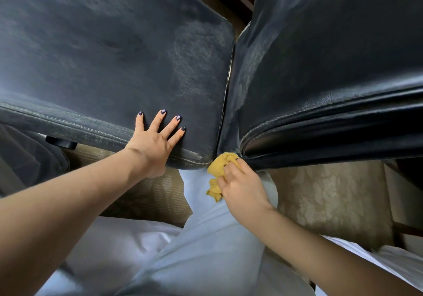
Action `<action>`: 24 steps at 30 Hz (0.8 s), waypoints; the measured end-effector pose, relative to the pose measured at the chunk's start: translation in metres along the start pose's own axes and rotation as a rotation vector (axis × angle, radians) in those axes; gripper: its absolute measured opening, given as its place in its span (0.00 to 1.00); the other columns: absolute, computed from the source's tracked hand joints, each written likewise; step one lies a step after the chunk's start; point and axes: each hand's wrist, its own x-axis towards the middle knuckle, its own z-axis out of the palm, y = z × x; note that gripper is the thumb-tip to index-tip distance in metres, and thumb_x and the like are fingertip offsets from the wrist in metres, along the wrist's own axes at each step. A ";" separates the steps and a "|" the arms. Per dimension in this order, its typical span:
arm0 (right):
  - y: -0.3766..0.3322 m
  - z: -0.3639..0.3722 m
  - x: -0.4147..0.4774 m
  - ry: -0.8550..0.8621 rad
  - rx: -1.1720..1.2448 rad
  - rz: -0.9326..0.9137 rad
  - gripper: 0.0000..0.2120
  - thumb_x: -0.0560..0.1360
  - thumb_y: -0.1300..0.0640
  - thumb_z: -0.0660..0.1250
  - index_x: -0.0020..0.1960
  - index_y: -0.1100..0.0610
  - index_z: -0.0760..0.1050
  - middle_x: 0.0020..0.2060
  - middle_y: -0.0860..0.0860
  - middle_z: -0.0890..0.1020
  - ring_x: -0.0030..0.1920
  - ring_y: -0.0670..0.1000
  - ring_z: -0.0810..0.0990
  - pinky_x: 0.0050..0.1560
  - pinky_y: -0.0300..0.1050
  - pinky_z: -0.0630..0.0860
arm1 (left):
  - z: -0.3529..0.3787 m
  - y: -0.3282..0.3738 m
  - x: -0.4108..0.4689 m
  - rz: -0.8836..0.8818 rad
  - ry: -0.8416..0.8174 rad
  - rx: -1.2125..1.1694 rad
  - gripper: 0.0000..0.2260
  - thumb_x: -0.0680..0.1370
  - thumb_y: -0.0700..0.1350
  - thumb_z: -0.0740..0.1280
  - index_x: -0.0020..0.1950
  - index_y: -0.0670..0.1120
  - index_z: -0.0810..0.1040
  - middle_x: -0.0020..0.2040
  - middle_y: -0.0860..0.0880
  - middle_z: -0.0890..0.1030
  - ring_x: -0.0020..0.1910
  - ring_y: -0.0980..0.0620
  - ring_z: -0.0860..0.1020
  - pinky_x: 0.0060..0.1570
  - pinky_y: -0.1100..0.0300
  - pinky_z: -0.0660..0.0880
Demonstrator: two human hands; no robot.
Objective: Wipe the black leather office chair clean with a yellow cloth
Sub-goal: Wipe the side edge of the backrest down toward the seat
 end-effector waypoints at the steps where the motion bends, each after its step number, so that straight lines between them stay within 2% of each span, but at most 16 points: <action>1: 0.004 -0.004 -0.007 0.043 0.001 0.032 0.08 0.57 0.55 0.73 0.32 0.56 0.77 0.26 0.53 0.74 0.36 0.55 0.75 0.57 0.50 0.62 | 0.000 0.000 0.000 0.000 0.001 0.001 0.35 0.79 0.51 0.55 0.76 0.49 0.33 0.76 0.47 0.32 0.75 0.39 0.34 0.69 0.33 0.46; 5: 0.019 -0.023 -0.035 0.201 0.095 0.144 0.08 0.64 0.55 0.72 0.36 0.55 0.73 0.32 0.52 0.75 0.42 0.55 0.76 0.58 0.52 0.63 | -0.001 0.000 -0.001 0.000 0.001 0.000 0.36 0.79 0.52 0.55 0.76 0.49 0.33 0.76 0.47 0.32 0.75 0.39 0.34 0.70 0.33 0.45; 8: 0.031 -0.037 -0.057 0.313 0.147 0.191 0.04 0.70 0.54 0.66 0.39 0.54 0.75 0.37 0.51 0.77 0.46 0.54 0.78 0.64 0.52 0.61 | -0.001 0.000 -0.002 0.000 0.004 0.004 0.36 0.79 0.52 0.55 0.76 0.49 0.33 0.76 0.48 0.32 0.75 0.39 0.34 0.70 0.33 0.46; 10: 0.039 -0.046 -0.070 0.363 0.165 0.242 0.11 0.74 0.52 0.57 0.41 0.54 0.76 0.40 0.50 0.78 0.48 0.53 0.78 0.67 0.53 0.60 | 0.000 -0.001 -0.002 -0.002 0.007 0.005 0.36 0.79 0.52 0.55 0.76 0.50 0.33 0.76 0.48 0.33 0.75 0.39 0.35 0.70 0.33 0.46; 12: 0.046 -0.057 -0.079 0.386 0.179 0.278 0.16 0.75 0.50 0.53 0.42 0.55 0.78 0.41 0.49 0.79 0.49 0.52 0.79 0.66 0.55 0.60 | 0.000 -0.001 -0.002 -0.003 0.006 -0.001 0.36 0.79 0.52 0.56 0.76 0.50 0.33 0.77 0.48 0.33 0.75 0.40 0.35 0.70 0.33 0.46; 16: 0.049 -0.066 -0.084 0.405 0.130 0.329 0.16 0.76 0.50 0.54 0.44 0.55 0.78 0.41 0.50 0.81 0.49 0.54 0.79 0.65 0.56 0.61 | 0.000 -0.001 -0.002 -0.006 0.008 -0.019 0.36 0.78 0.53 0.56 0.77 0.51 0.34 0.77 0.49 0.33 0.75 0.40 0.35 0.70 0.34 0.45; 19: 0.042 -0.062 -0.074 0.313 0.050 0.330 0.06 0.73 0.56 0.63 0.39 0.57 0.73 0.36 0.53 0.76 0.42 0.57 0.76 0.58 0.53 0.65 | -0.001 -0.001 -0.003 -0.005 0.005 -0.016 0.36 0.78 0.52 0.56 0.77 0.51 0.34 0.77 0.49 0.33 0.75 0.41 0.35 0.70 0.34 0.45; 24: 0.038 -0.062 -0.065 0.192 0.011 0.312 0.09 0.68 0.58 0.69 0.36 0.58 0.68 0.29 0.53 0.69 0.36 0.56 0.69 0.50 0.52 0.65 | 0.000 -0.001 -0.002 -0.007 0.005 -0.022 0.36 0.78 0.52 0.56 0.76 0.51 0.33 0.76 0.49 0.33 0.75 0.41 0.34 0.70 0.35 0.44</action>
